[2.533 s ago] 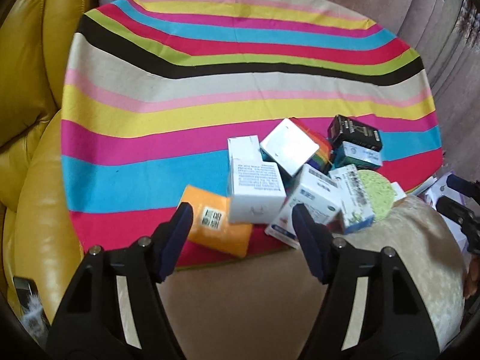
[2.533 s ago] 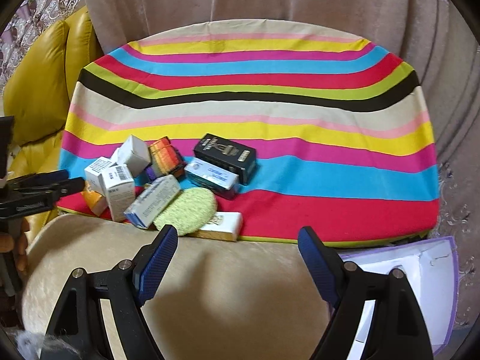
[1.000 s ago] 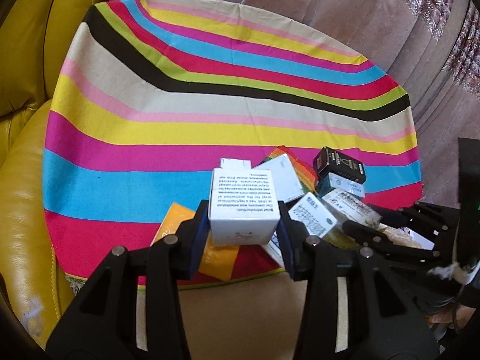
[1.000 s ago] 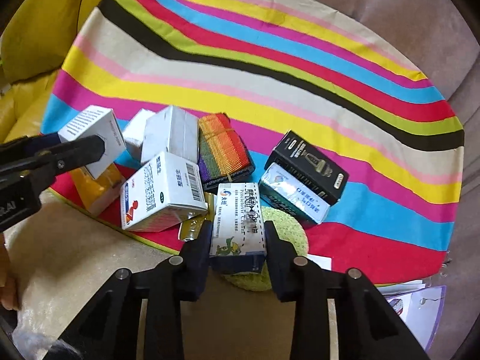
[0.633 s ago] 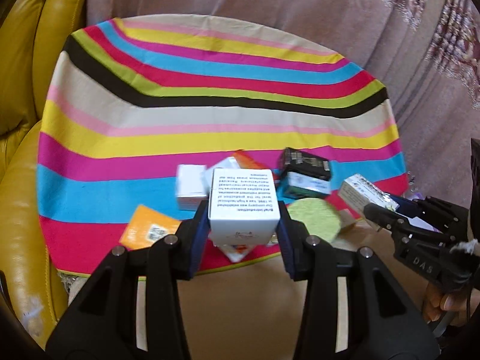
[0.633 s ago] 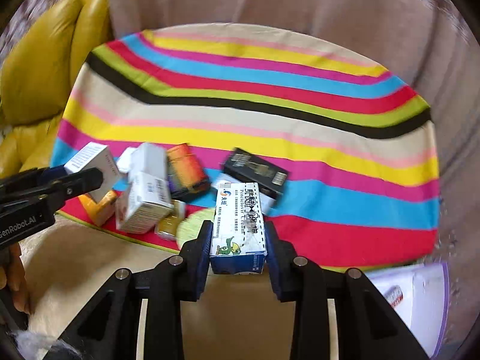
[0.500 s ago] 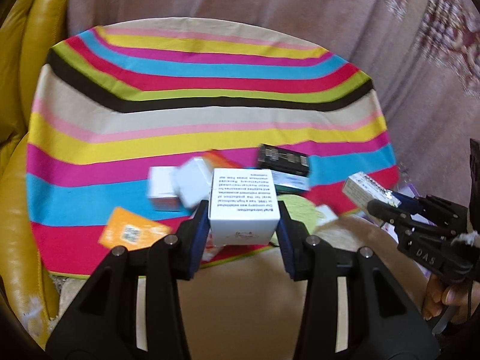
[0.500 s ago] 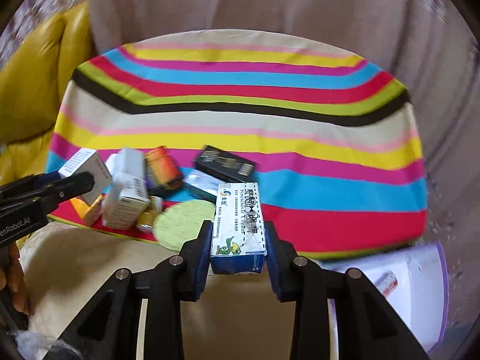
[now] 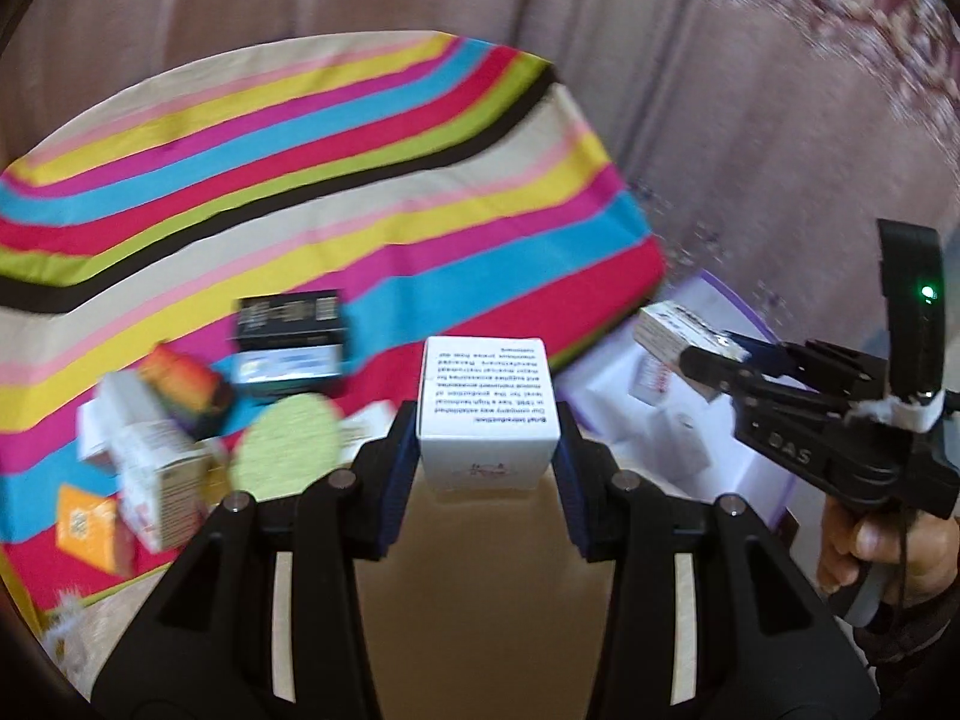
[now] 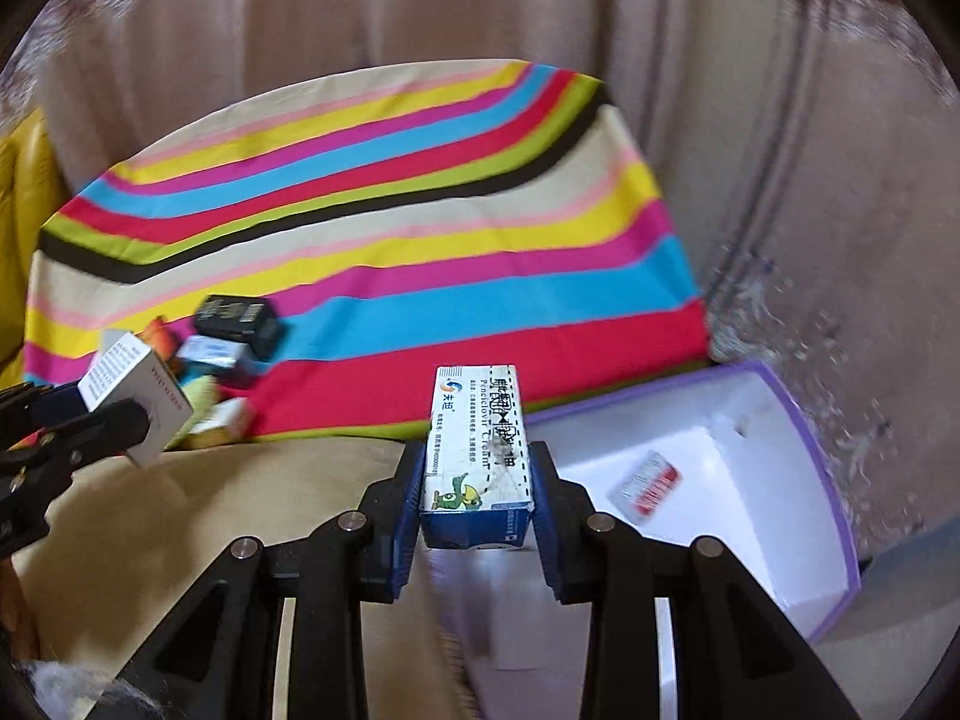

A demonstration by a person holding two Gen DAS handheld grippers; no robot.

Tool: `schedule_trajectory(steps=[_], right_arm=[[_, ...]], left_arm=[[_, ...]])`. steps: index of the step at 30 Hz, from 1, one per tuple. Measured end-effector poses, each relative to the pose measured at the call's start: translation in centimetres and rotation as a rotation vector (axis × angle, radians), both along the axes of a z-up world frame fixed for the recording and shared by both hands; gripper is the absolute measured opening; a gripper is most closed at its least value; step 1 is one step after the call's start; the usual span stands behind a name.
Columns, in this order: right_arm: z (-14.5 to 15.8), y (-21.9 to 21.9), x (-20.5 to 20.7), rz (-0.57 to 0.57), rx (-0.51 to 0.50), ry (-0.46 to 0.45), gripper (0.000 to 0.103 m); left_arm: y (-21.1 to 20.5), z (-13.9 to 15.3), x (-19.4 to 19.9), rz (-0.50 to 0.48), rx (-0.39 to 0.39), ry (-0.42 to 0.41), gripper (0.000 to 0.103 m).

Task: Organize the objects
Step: 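Carry both boxes into the purple-rimmed box and open both grippers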

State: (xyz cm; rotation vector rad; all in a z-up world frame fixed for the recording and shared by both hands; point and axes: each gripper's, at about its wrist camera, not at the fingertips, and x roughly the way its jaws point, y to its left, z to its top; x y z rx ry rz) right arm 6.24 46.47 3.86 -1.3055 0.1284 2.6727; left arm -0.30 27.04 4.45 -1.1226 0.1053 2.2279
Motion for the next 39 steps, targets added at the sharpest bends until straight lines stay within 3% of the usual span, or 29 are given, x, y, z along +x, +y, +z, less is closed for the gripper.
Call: schedule_trajectory(steps=[14, 16, 17, 19, 30, 39], right_arm=[[-0.4, 6.2, 2.6, -0.167, 0.031, 0.013, 0.035], [-0.4, 6.6, 2.8, -0.183, 0.031, 0.015, 0.035], [-0.3, 6.8, 2.9, -0.192, 0.033, 0.016, 0.035], [-0.3, 7.0, 3.0, -0.202, 0.026, 0.017, 0.036], [0.0, 6.3, 2.6, -0.179, 0.024, 0.022, 0.061], [0.2, 4.5, 1.9, -0.122, 0.033, 0.017, 0.063]], left_arm=[[10.2, -1.5, 1.5, -0.208, -0.018, -0.081, 0.047], [10.8, -1.6, 1.6, -0.226, -0.013, -0.092, 0.053], [10.9, -1.7, 1.5, -0.225, -0.012, -0.097, 0.063], [10.7, -1.7, 1.5, -0.217, -0.007, -0.1, 0.071], [8.3, -1.2, 0.9, -0.161, 0.036, -0.113, 0.072], [5.4, -0.7, 0.6, -0.091, 0.04, -0.084, 0.072]])
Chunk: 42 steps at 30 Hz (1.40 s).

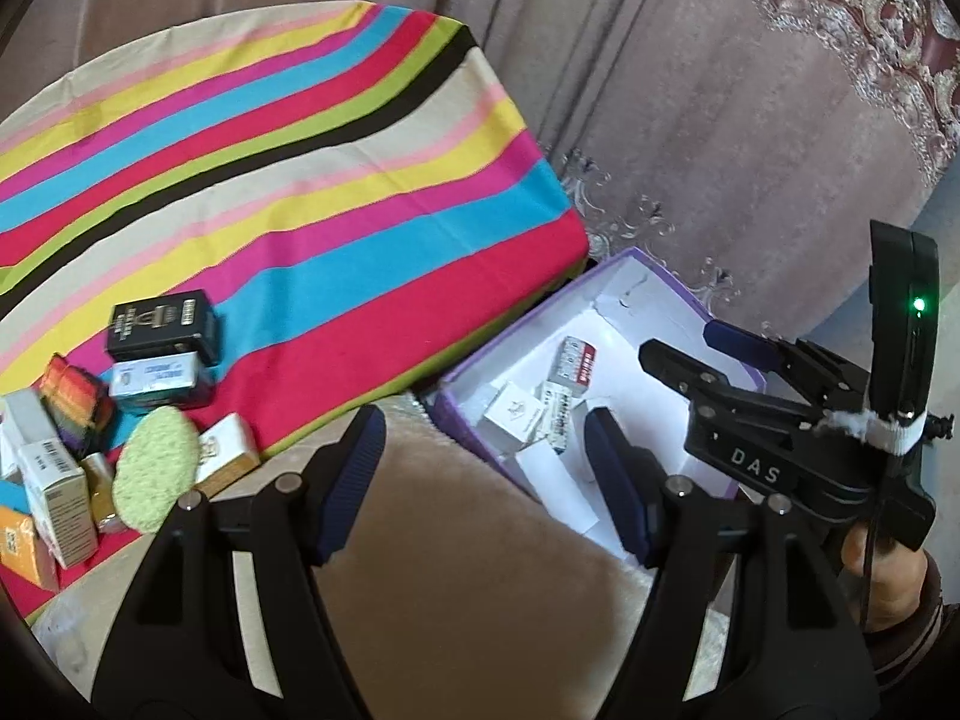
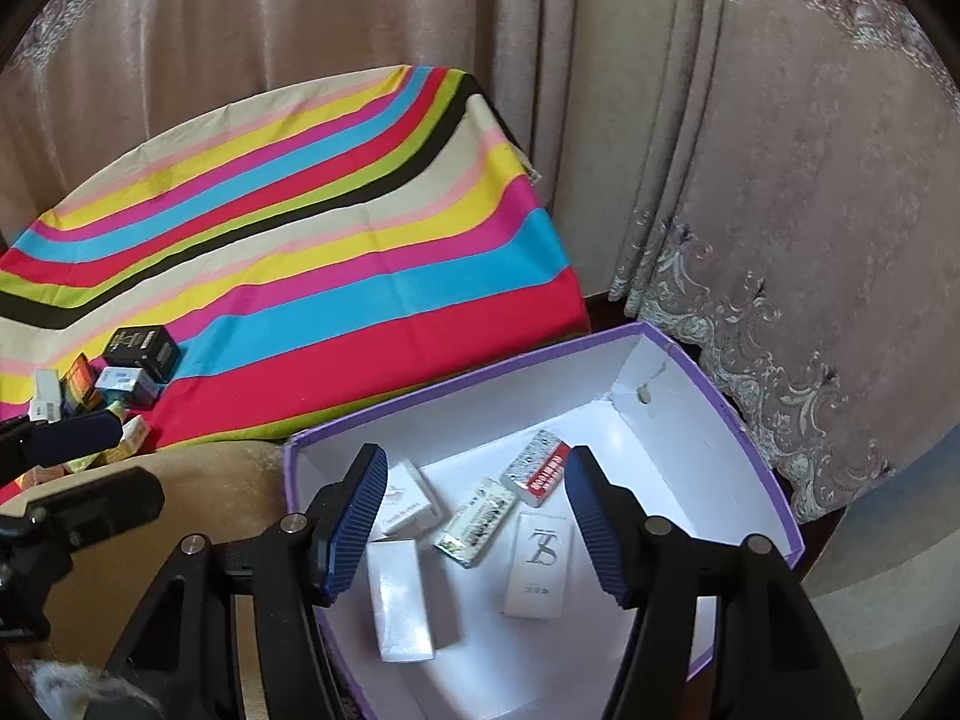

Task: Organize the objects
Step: 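Carry both boxes into the purple-rimmed box and open both grippers, then grasp the white medicine box with the left gripper while the right grasps the green sponge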

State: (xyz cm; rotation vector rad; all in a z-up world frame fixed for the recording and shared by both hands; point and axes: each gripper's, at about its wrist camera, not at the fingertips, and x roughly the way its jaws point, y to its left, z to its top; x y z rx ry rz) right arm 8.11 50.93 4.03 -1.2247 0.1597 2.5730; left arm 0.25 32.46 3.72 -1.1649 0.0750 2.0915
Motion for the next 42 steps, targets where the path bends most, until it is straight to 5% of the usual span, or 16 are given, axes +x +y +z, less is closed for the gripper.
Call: schedule_trajectory(steps=[16, 26, 33, 42], right_arm=[[0.8, -5.4, -2.3, 0.137, -0.018, 0.001, 0.073], [0.4, -9.5, -4.4, 0.24, -0.039, -0.034, 0.073], [0.0, -13.8, -6.4, 0.381, -0.073, -0.082, 0.074], [-0.9, -20.4, -8.2, 0.558, 0.026, -0.154, 0.083]], left_arm=[[-15.1, -0.2, -3.1, 0.328, 0.037, -0.033, 0.072], [-24.2, -2.2, -3.9, 0.488, -0.027, -0.046, 0.074], [-26.1, -3.4, -4.8, 0.45, -0.034, -0.077, 0.081], [-24.1, -5.3, -8.5, 0.239, -0.113, -0.11, 0.084]])
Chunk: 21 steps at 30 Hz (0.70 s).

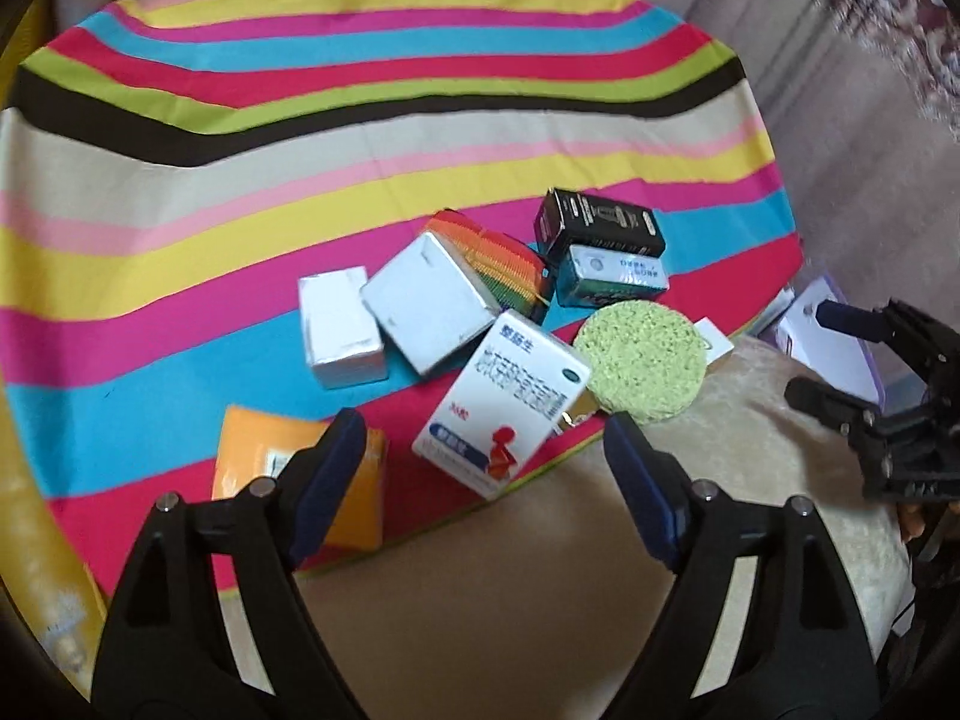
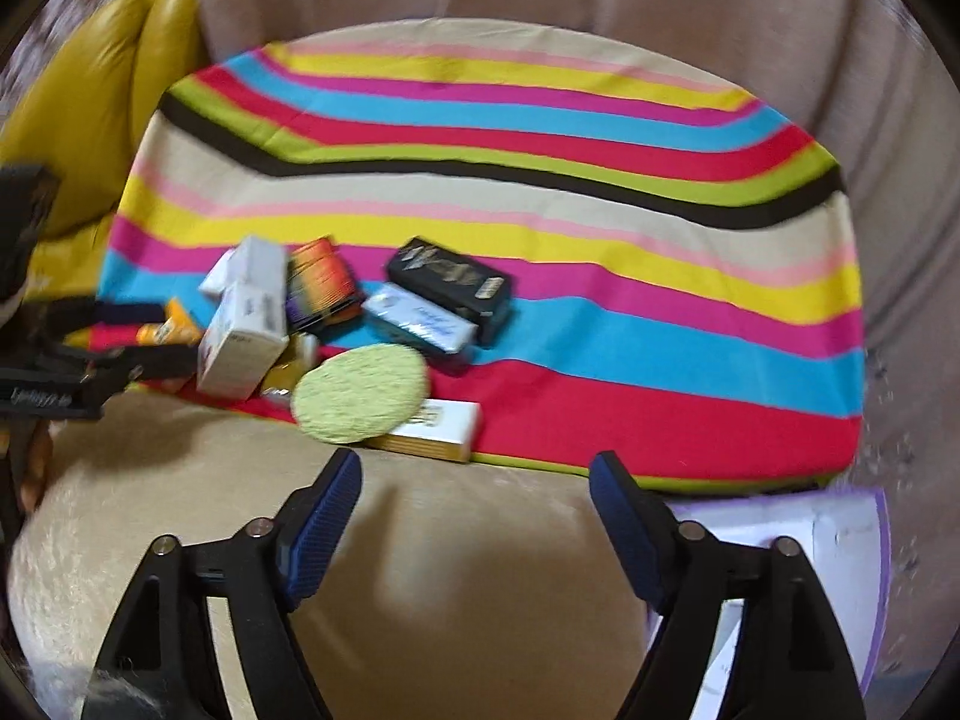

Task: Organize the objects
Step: 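Grasp the white medicine box with the left gripper while the right grasps the green sponge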

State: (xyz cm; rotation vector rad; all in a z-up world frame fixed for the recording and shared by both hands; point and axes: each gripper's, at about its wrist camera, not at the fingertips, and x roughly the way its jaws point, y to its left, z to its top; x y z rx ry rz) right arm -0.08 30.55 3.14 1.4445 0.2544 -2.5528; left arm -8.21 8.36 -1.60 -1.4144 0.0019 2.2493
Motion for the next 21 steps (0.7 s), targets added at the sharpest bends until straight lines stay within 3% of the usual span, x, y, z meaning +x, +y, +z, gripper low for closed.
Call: schedule_trajectory(steps=[6, 14, 21], right_arm=[[-1.1, -2.1, -1.5, 0.057, 0.016, -0.049, 0.088], [-3.5, -4.5, -3.8, 0.109, 0.078, -0.122, 0.091], [-4.7, -5.6, -4.9, 0.138, 0.099, -0.162, 0.092]], left_arm=[[0.9, -1.3, -1.3, -0.065, -0.009, -0.034, 0.081], [1.0, -2.2, -1.4, -0.107, 0.026, -0.061, 0.051], [0.8, -1.0, -0.3, -0.118, 0.074, -0.007, 0.047]])
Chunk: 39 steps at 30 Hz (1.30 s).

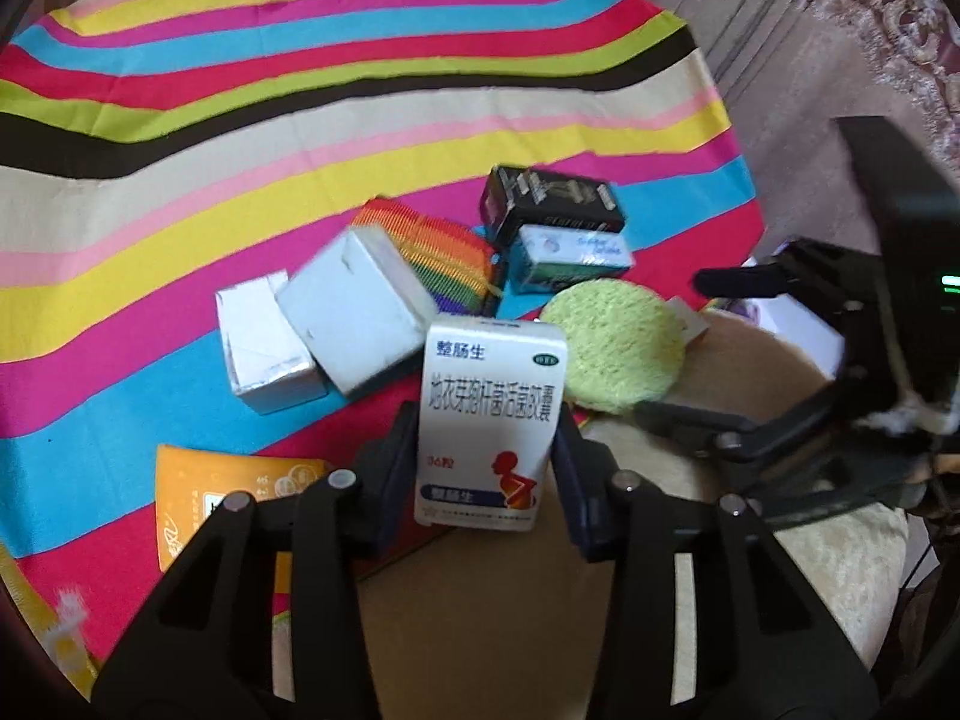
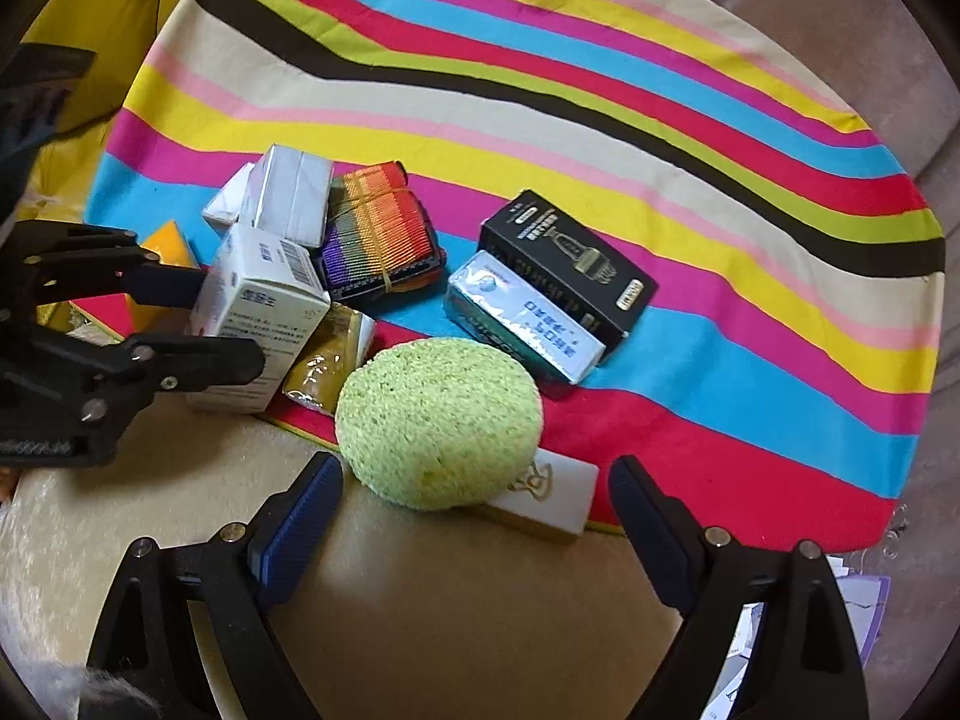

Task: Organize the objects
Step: 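Grasp the white medicine box with the left gripper while the right grasps the green sponge, then lower the green sponge into the purple-rimmed box while the left lowers the medicine box there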

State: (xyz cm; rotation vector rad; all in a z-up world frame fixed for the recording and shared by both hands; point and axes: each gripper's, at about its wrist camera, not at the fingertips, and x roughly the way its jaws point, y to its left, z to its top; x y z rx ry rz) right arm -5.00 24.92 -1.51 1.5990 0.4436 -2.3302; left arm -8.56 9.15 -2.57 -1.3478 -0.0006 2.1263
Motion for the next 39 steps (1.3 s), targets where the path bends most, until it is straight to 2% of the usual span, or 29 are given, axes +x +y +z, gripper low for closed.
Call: schedule_trajectory(steps=[5, 9, 17, 24, 26, 27, 28, 33, 39], right_arm=[[-0.6, -0.8, -0.6, 0.011, 0.024, -0.015, 0.092], [-1.1, -1.2, -1.1, 0.004, 0.03, -0.033, 0.092], [-1.1, -1.9, -1.1, 0.017, 0.035, -0.019, 0.093], [-1.8, -1.9, -1.8, -0.003, 0.033, -0.046, 0.094], [-1.8, -1.9, -1.7, 0.0, 0.023, -0.054, 0.091], [-1.8, -1.9, -1.6, 0.002, 0.016, -0.057, 0.086], [-1.8, -1.9, -1.5, 0.001, 0.014, -0.055, 0.081], [-0.9, -1.2, -1.0, -0.022, -0.018, -0.017, 0.081], [1.7, 0.7, 1.3, -0.07, -0.078, 0.069, 0.081]], left_arm=[[-1.1, 1.5, 0.8, 0.037, 0.057, 0.061, 0.047], [-1.3, 2.1, 1.2, 0.058, 0.065, 0.1, 0.047], [-1.7, 2.3, 1.2, 0.081, 0.091, 0.107, 0.047], [-1.7, 2.2, 1.2, 0.099, 0.095, 0.107, 0.047], [-1.7, 2.3, 1.3, 0.105, 0.094, 0.111, 0.047], [-1.7, 2.4, 1.4, 0.108, 0.094, 0.113, 0.047], [-1.7, 2.5, 1.5, 0.111, 0.095, 0.115, 0.047], [-1.4, 3.0, 2.5, 0.134, 0.096, 0.121, 0.047], [-0.6, 3.6, 3.3, 0.167, 0.089, 0.126, 0.047]])
